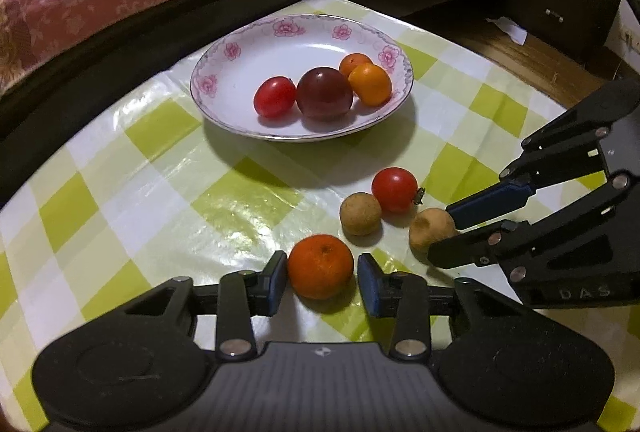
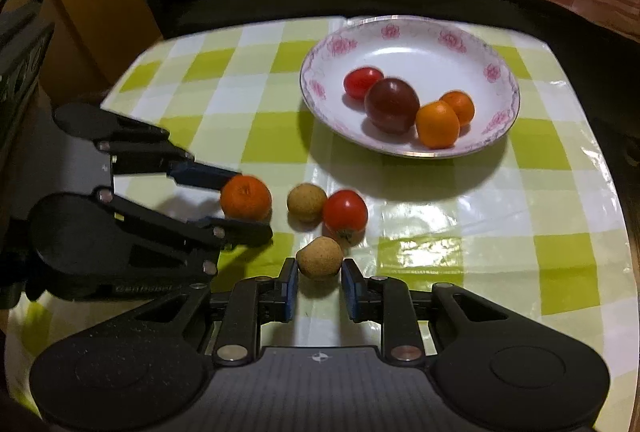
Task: Organize fruits
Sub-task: 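Grasp a tangerine with the left tool while the right tool grasps a longan, then carry both fruits to the plate and open both tools to release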
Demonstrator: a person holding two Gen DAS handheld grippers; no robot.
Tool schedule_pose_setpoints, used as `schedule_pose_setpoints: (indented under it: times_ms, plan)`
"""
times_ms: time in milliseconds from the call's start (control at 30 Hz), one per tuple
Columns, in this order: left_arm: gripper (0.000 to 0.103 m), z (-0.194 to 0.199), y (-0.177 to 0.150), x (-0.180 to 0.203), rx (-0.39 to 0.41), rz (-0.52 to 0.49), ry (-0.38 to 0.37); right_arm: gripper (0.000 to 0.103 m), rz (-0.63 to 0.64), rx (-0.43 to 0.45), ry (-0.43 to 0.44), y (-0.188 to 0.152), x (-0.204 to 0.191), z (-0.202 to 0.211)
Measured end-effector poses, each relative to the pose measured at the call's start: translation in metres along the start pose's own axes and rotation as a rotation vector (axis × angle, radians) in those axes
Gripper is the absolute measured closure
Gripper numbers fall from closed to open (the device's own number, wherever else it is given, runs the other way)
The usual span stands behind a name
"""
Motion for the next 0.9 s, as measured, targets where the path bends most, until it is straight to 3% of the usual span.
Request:
schedule_pose_setpoints:
  times_ms: [667, 900]
  plan:
    - [0.061, 0.003, -0.001, 0.002, 0.005, -0.003, 0.026, 0.081, 0.029, 0.001, -0.018, 0.005, -0.004, -0.002]
    - [0.061, 0.009, 0.007, -0.001, 0.025, 0.023, 0.034, 0.081, -0.001, 0.037, -0.01, 0.014, 0.0, 0.009]
Point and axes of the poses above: each gripper's, at about its wrist camera, not at the fingertips, and z roughly against the way its jaws point, x to its right, y to its top, the point moved 6 cm from there along -z, roughly the way its jaws point, and after that the axes turned 4 degrees about z, right-handed, at the moved point
